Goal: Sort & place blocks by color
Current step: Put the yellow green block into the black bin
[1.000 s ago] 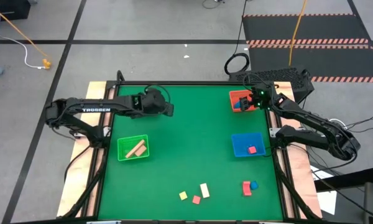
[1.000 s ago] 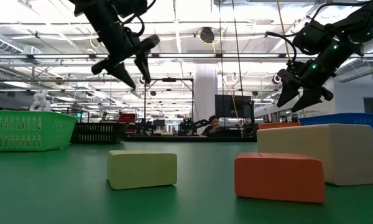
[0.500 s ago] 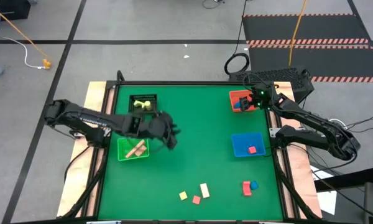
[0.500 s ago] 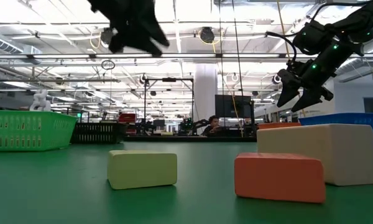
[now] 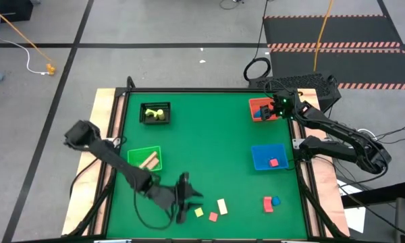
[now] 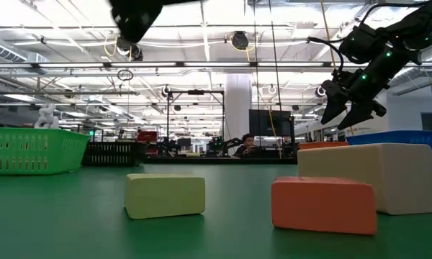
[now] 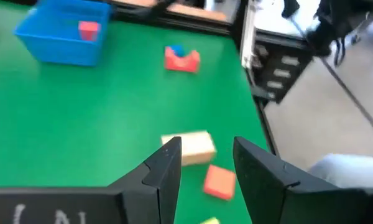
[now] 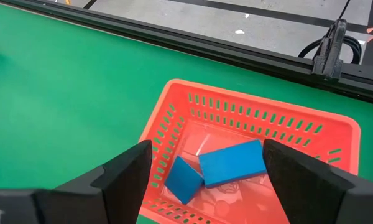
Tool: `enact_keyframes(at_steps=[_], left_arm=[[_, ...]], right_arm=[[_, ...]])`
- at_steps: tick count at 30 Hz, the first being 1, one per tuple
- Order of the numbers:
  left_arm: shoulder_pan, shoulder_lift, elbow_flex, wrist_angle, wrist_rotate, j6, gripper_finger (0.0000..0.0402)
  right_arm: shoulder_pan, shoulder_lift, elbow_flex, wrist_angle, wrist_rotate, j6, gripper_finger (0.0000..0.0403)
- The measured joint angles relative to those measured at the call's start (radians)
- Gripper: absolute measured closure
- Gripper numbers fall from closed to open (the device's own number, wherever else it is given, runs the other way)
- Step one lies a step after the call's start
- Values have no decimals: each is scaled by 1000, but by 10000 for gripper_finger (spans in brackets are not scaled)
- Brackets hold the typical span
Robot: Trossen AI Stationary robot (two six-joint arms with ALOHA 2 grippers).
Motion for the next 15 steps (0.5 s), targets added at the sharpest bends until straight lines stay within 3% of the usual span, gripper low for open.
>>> enact_keyframes(at_steps=[3, 8, 15], left_arm=[[-51, 70, -1, 1, -86, 4, 256], [-108, 146, -1, 30, -111, -45, 249], [-135, 173, 0, 84, -127, -29, 140]], right_arm=[[0, 0, 0, 1, 0, 0, 105], [0, 0, 0, 0, 0, 0, 105], [0, 0, 0, 0, 0, 0, 105]])
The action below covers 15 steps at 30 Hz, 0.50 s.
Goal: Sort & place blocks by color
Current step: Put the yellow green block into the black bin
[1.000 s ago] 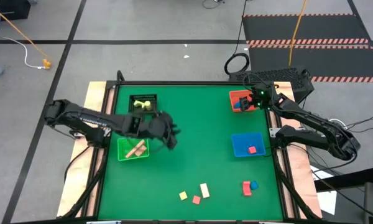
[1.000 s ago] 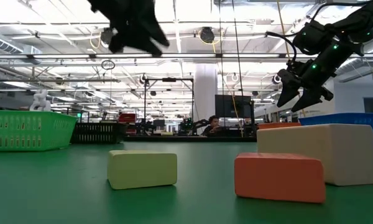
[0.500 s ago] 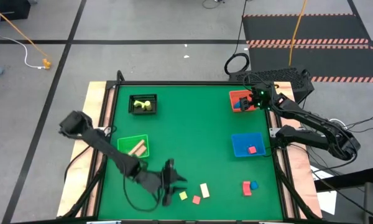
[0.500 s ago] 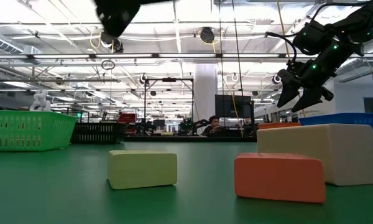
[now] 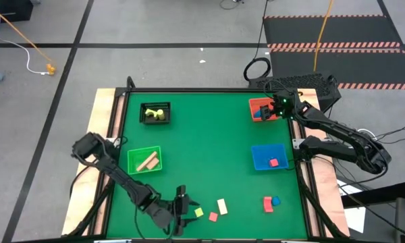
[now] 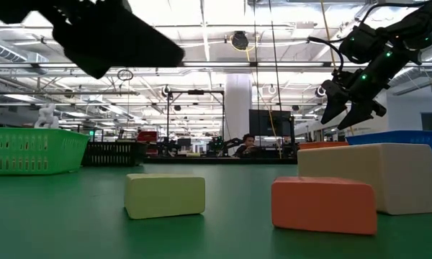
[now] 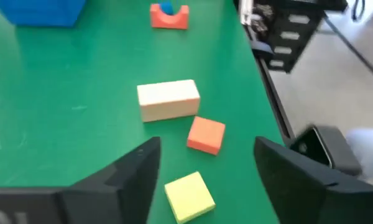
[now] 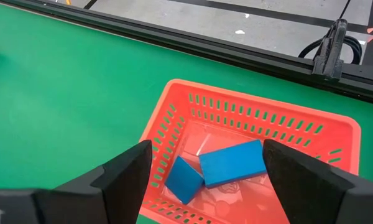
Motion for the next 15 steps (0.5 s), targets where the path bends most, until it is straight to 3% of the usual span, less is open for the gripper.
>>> enact_keyframes(at_steps=[6, 15], left_arm=[[-18, 36, 0, 2, 27, 81, 79], [3, 121, 0, 81, 29, 86, 104]], right_arm=[[0, 0, 0, 0, 0, 0, 105], [0, 0, 0, 0, 0, 0, 105]])
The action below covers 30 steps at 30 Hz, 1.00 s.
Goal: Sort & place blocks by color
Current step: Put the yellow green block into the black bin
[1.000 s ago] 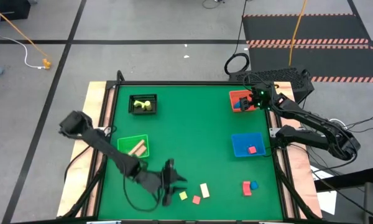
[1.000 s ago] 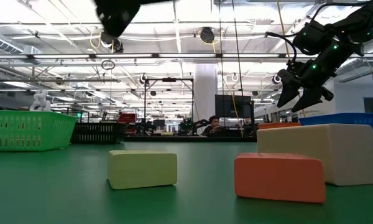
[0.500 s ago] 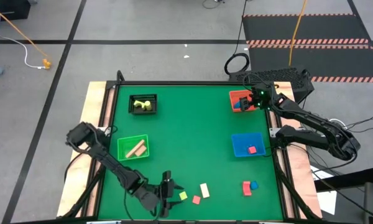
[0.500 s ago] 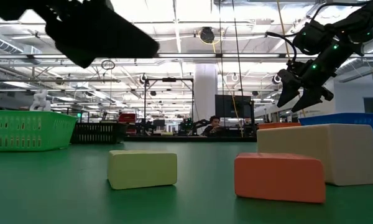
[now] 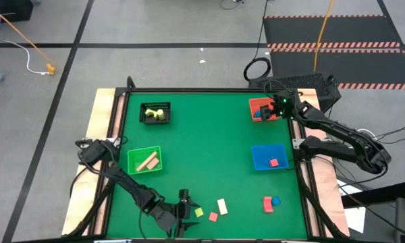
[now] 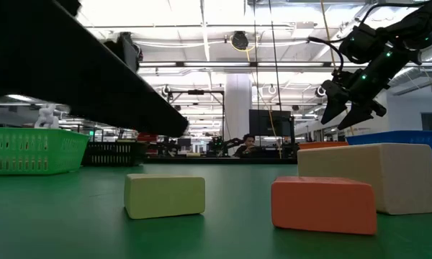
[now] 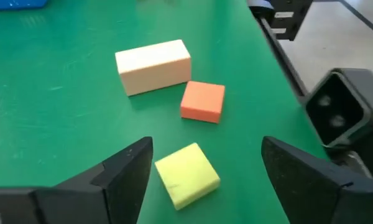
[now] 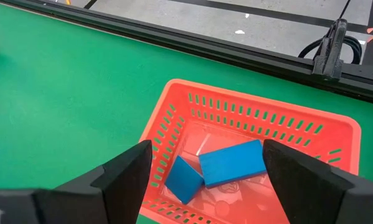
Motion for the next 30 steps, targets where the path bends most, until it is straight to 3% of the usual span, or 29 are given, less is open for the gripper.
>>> enact_keyframes(at_steps=[8, 13, 17, 21, 25, 30], left_arm=[[33, 68, 0, 14, 2, -86, 107], [49, 72, 1, -4, 8, -114, 130], [59, 67, 5, -89, 29, -168, 183], [61, 65, 5, -132, 37, -186, 263], [78, 41, 1, -99, 56, -182, 265], [146, -64, -3, -178, 50, -210, 265]], right_arm=[[0, 0, 0, 0, 0, 0, 105], [0, 0, 0, 0, 0, 0, 105], [0, 0, 0, 0, 0, 0, 105], [0, 0, 0, 0, 0, 0, 105], [0, 0, 0, 0, 0, 0, 105], [0, 0, 0, 0, 0, 0, 105]])
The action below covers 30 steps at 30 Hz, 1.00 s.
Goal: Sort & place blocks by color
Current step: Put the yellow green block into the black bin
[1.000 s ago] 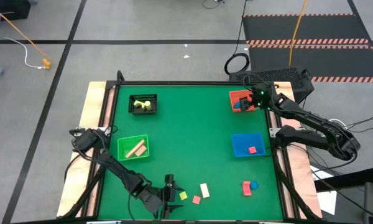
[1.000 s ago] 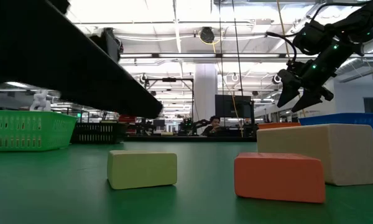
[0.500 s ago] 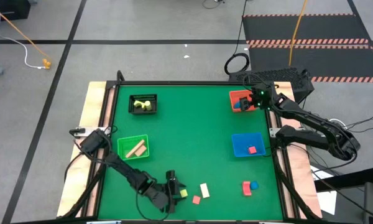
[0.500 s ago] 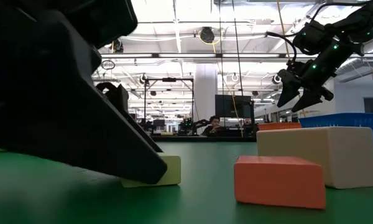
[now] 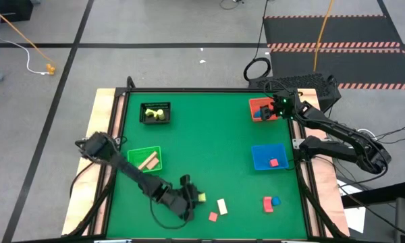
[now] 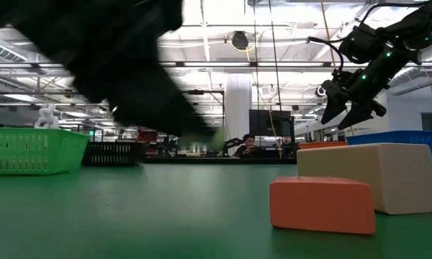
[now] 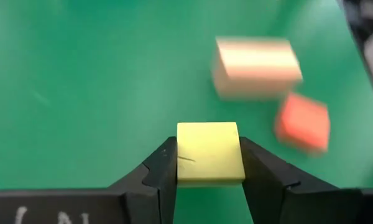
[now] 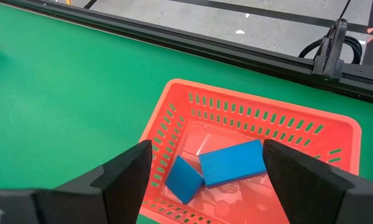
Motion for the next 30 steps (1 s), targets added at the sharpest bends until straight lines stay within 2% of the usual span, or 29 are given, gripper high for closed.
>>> enact_keyframes(at_steps=[3, 8, 15, 21, 26, 30], left_arm=[[39, -71, 2, -50, -7, -1, 265], [65, -217, 2, -287, -25, -72, 265], [51, -419, 3, -650, -159, -159, 265], [79, -540, 3, -922, -291, -304, 265], [202, -574, 3, -1137, -343, -449, 265], [360, -573, 3, -1228, -343, -466, 265]], right_arm=[[0, 0, 0, 0, 0, 0, 105], [0, 0, 0, 0, 0, 0, 105], [0, 0, 0, 0, 0, 0, 105], [0, 0, 0, 0, 0, 0, 105], [0, 0, 0, 0, 0, 0, 105], [0, 0, 0, 0, 0, 0, 105]])
